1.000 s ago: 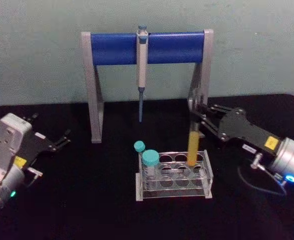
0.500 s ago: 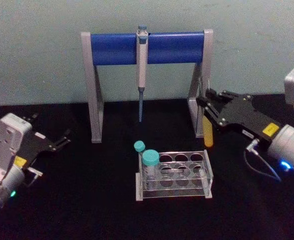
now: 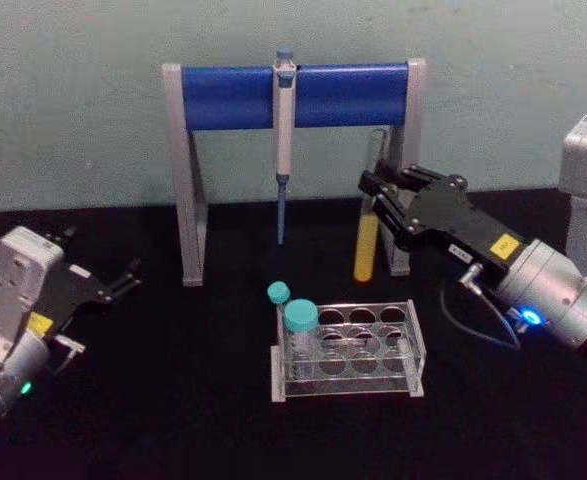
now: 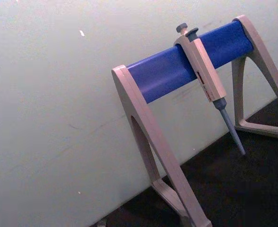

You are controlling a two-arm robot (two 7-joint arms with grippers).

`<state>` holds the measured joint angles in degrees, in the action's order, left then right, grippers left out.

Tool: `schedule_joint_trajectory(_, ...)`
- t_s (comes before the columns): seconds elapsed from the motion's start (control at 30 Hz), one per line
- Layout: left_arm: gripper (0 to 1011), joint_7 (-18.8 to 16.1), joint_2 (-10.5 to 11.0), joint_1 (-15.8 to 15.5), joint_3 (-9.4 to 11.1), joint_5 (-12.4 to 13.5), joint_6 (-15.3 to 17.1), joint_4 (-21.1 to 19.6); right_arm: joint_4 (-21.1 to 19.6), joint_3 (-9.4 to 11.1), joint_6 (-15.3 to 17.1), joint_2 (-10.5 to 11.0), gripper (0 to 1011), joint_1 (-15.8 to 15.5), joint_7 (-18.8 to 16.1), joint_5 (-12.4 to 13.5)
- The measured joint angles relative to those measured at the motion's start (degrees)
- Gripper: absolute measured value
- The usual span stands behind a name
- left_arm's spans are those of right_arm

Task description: Pick up the test tube from the test tube rack, shake it, then place it back into the test tube rack.

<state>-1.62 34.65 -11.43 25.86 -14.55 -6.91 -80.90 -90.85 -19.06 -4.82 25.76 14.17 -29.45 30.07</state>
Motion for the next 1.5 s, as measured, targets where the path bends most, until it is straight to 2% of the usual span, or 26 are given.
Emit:
schedule_joint_trajectory(0.17,1001,0.0,0.0,0.0,0.0,0.0,0.0,0.0,0.9,-0.5,-0.1,0.1,229,0.4,-4.3,4.2)
schedule_joint_trajectory(0.23,1001,0.0,0.0,0.0,0.0,0.0,0.0,0.0,0.6,-0.6,0.3,1.0,229,-0.1,-6.8,6.9)
schedule_joint_trajectory(0.27,1001,0.0,0.0,0.0,0.0,0.0,0.0,0.0,0.6,-0.6,0.3,1.0,229,-0.1,-6.8,6.9)
schedule_joint_trajectory(0.37,1001,0.0,0.0,0.0,0.0,0.0,0.0,0.0,-1.0,-0.6,1.1,2.8,229,-1.3,-8.6,9.2)
schedule_joint_trajectory(0.47,1001,0.0,0.0,0.0,0.0,0.0,0.0,0.0,-2.3,-0.5,1.8,4.1,229,-2.2,-8.8,9.9)
schedule_joint_trajectory(0.63,1001,0.0,0.0,0.0,0.0,0.0,0.0,0.0,-6.9,0.3,3.4,8.5,229,-4.9,-7.4,9.9)
schedule_joint_trajectory(0.77,1001,0.0,0.0,0.0,0.0,0.0,0.0,0.0,-10.0,1.3,4.4,11.8,228,-6.8,-4.3,8.4)
schedule_joint_trajectory(0.87,1001,0.0,0.0,0.0,0.0,0.0,0.0,0.0,-10.9,1.8,4.7,12.7,228,-7.4,-2.4,7.4)
schedule_joint_trajectory(1.0,1001,0.0,0.0,0.0,0.0,0.0,0.0,0.0,-11.7,2.3,5.1,13.2,228,-7.7,1.3,4.1)
schedule_joint_trajectory(1.1,1001,0.0,0.0,0.0,0.0,0.0,0.0,0.0,-11.6,2.3,5.1,12.8,229,-7.4,2.8,2.2)
schedule_joint_trajectory(1.2,1001,0.0,0.0,0.0,0.0,0.0,0.0,0.0,-10.6,2.0,4.8,11.3,228,-6.3,4.9,-1.0)
schedule_joint_trajectory(1.3,1001,0.0,0.0,0.0,0.0,0.0,0.0,0.0,-9.2,1.7,4.2,9.7,228,-5.2,6.2,-3.0)
schedule_joint_trajectory(1.5,1001,0.0,0.0,0.0,0.0,0.0,0.0,0.0,-6.7,1.0,3.6,6.8,228,-2.9,6.9,-5.0)
